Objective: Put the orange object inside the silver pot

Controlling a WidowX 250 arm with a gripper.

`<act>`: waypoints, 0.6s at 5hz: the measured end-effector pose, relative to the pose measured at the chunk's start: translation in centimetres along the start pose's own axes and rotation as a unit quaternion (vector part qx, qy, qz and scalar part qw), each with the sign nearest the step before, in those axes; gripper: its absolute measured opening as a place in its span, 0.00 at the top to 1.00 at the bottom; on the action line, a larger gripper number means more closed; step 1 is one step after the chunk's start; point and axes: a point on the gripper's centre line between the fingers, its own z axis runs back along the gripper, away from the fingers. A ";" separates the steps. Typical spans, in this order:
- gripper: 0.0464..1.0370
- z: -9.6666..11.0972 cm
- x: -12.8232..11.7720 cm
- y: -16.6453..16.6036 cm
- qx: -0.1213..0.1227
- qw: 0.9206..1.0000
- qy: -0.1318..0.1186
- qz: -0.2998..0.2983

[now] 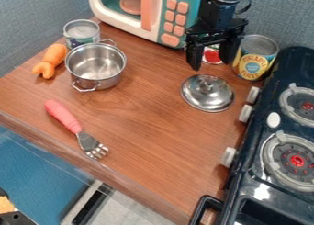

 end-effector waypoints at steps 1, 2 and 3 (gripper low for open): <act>0.04 -1.6 -0.4 0.3 0.016 1.000 0.015 -0.001; 0.04 -2.1 -0.2 0.9 0.012 0.999 0.041 0.015; 0.04 -1.4 0.8 2.6 0.007 0.999 0.032 0.030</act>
